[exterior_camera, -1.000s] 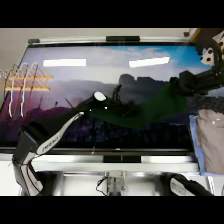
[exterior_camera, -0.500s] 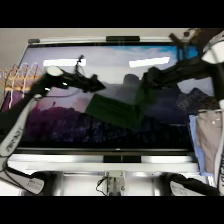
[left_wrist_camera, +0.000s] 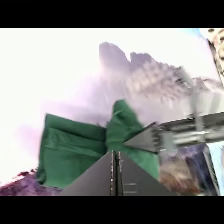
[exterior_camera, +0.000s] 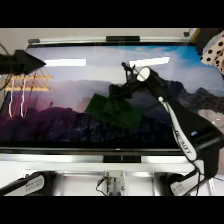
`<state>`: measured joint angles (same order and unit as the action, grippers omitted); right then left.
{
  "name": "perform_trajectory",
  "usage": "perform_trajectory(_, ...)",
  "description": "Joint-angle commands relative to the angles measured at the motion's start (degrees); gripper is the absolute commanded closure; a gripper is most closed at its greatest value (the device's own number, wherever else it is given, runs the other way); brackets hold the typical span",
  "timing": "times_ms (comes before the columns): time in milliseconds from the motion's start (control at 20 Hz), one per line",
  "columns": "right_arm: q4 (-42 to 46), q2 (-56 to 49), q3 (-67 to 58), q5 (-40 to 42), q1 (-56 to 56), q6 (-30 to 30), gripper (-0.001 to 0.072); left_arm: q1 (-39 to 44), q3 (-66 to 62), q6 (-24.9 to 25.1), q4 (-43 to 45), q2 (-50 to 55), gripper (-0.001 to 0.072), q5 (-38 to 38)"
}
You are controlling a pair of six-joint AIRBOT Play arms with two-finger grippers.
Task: Fold the shirts.
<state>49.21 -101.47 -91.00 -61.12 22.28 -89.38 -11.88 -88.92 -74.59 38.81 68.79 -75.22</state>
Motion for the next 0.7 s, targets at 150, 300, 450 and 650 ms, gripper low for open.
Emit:
perform_trajectory(150, -11.7, -4.6, -0.1, 7.0, 1.8, 1.7, 0.0032, -1.1, 0.5, 0.7, 1.0, -3.7, 0.0676, -1.3)
perform_trajectory(300, -14.5, -2.7, -0.1, 3.7, -0.2, 5.0, 0.0032, -1.0, 4.2, 0.6, 1.9, -3.6, 0.0676, -1.1)
perform_trajectory(450, -3.3, 2.6, -0.1, -6.2, -5.9, 4.3, 0.0032, -1.0, 9.6, 0.7, 3.5, -3.7, 0.0676, -0.9)
perform_trajectory(650, 24.7, 8.6, 3.1, -27.1, -15.0, -1.3, 0.0098, -1.0, 14.0, 2.2, 3.5, -3.7, 0.0676, -0.9)
